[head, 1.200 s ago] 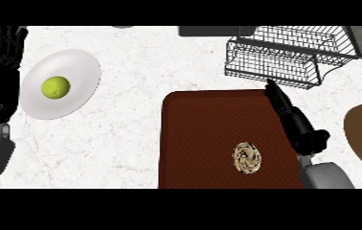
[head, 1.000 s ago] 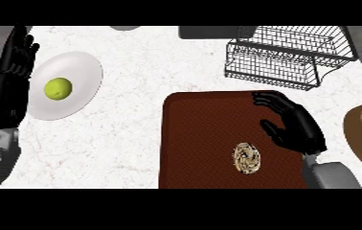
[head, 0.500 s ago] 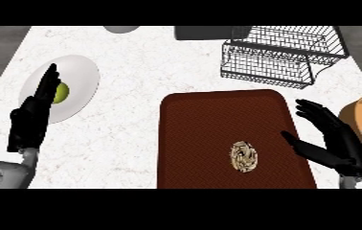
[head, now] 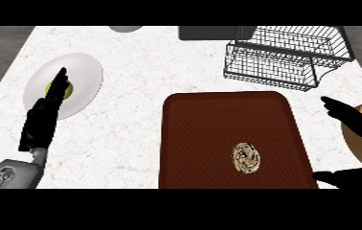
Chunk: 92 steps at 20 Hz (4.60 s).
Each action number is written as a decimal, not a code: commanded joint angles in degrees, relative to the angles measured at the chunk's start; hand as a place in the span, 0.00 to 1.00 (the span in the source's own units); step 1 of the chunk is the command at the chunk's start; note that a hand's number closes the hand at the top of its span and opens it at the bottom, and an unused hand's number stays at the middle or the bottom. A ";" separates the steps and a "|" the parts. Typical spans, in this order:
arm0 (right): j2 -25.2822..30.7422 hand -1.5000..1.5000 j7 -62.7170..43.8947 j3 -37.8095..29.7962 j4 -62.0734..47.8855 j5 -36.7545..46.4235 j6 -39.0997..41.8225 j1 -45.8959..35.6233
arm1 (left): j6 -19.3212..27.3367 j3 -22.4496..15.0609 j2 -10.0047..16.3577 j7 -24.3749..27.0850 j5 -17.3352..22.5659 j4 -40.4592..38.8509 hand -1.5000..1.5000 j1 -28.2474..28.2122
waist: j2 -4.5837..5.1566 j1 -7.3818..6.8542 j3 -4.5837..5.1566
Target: Pick the cupcake from the tray and place it in the tiered basket
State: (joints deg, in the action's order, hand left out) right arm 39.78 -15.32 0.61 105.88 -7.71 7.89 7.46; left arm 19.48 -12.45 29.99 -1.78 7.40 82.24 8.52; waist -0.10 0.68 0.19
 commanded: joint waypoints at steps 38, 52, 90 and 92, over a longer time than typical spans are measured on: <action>-9.58 0.00 -45.63 25.33 4.49 19.55 13.74 -19.65 | -8.58 8.77 -5.24 -3.62 -7.13 2.63 0.50 -0.15 | 0.03 -0.78 -0.19; -15.65 0.00 -44.93 24.97 3.82 26.52 16.67 -14.84 | -9.56 10.16 -9.92 -4.61 -11.47 2.97 0.50 -0.60 | 0.08 -0.78 -0.19; -32.25 1.00 -33.37 23.19 -8.15 37.08 21.27 -14.85 | -13.73 15.95 -14.77 -3.38 -17.83 -2.02 0.50 4.53 | 0.13 -0.38 -0.18; -27.21 1.00 -32.80 20.71 2.05 35.33 22.20 -8.30 | -15.43 16.77 -13.50 -3.54 -16.22 4.43 0.50 -1.78 | -0.09 -0.36 -0.19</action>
State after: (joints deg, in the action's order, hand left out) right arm 11.66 -45.72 24.13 99.33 30.32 28.73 -4.63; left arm 4.77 3.64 15.97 -4.65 -9.14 84.31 8.50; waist -0.20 0.16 0.14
